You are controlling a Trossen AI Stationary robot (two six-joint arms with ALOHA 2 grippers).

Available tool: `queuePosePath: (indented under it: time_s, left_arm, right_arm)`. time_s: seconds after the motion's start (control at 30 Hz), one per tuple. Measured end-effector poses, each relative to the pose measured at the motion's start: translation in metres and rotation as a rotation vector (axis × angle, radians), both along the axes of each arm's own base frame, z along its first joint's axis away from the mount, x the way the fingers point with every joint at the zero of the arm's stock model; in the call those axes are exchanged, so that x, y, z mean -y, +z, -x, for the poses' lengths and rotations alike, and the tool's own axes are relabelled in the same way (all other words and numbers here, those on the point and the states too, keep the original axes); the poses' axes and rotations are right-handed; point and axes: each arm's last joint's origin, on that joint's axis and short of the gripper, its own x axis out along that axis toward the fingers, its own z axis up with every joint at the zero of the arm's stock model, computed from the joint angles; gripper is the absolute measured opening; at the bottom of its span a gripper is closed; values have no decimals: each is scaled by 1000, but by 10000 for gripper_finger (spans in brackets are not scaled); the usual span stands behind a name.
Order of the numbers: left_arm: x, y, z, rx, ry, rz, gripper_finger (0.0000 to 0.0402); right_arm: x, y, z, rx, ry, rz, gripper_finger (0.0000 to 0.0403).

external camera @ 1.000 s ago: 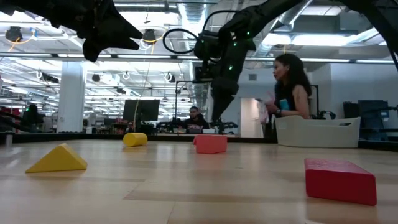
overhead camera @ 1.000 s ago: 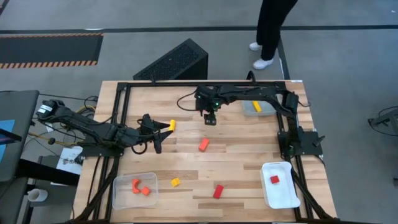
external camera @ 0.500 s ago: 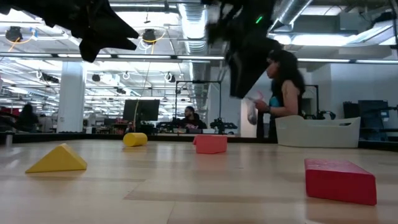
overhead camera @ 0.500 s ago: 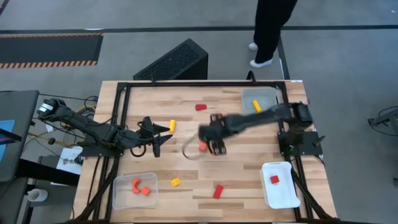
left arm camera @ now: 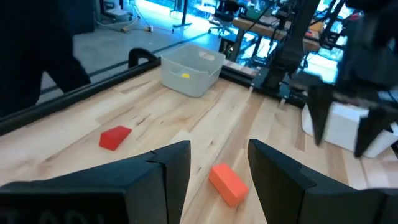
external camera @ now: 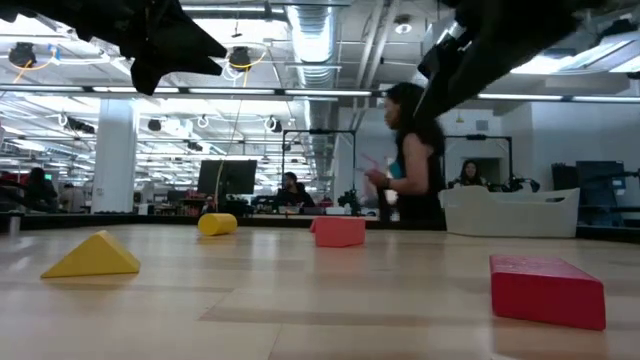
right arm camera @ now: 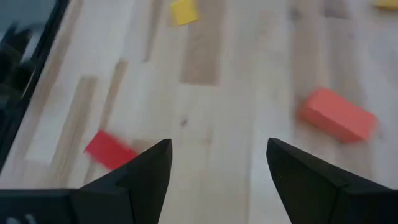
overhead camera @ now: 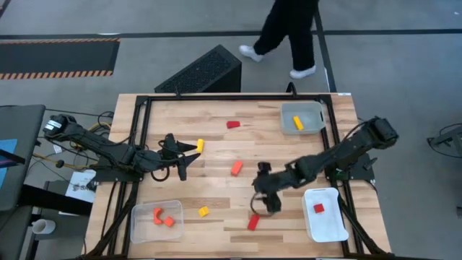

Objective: Sort & place blocks by color
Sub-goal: Put the bottom red block into the white bin

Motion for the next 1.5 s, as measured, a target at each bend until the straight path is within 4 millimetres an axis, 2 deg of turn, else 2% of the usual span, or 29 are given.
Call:
queuePosePath:
  time_s: [0.4,0.57,0.7,0.97,1.13,1.3,1.5]
  left_arm:
    - [0,2,0,20,5,3,148]
    - [0,1,0,16,7,11,148]
    - [0,1,0,14,2,19,148]
    - [0,0,0,4,4,25,148]
    - [0,0,0,6,-5,35,148]
    - [1,-1,0,2,-11,45,148]
    - [1,-2,0,-3,-12,55,148]
  right_arm:
    - [-43,-53,-26,-95,370,188,285]
    - [-57,-57,-38,-114,478,204,285]
    - [-66,-53,-39,-137,541,218,285]
    - [-76,-54,-34,-126,640,178,285]
    - [-79,-65,-38,-124,648,219,285]
    - [-75,-88,-43,-177,640,251,285]
    - [-70,-97,-45,-237,604,233,285]
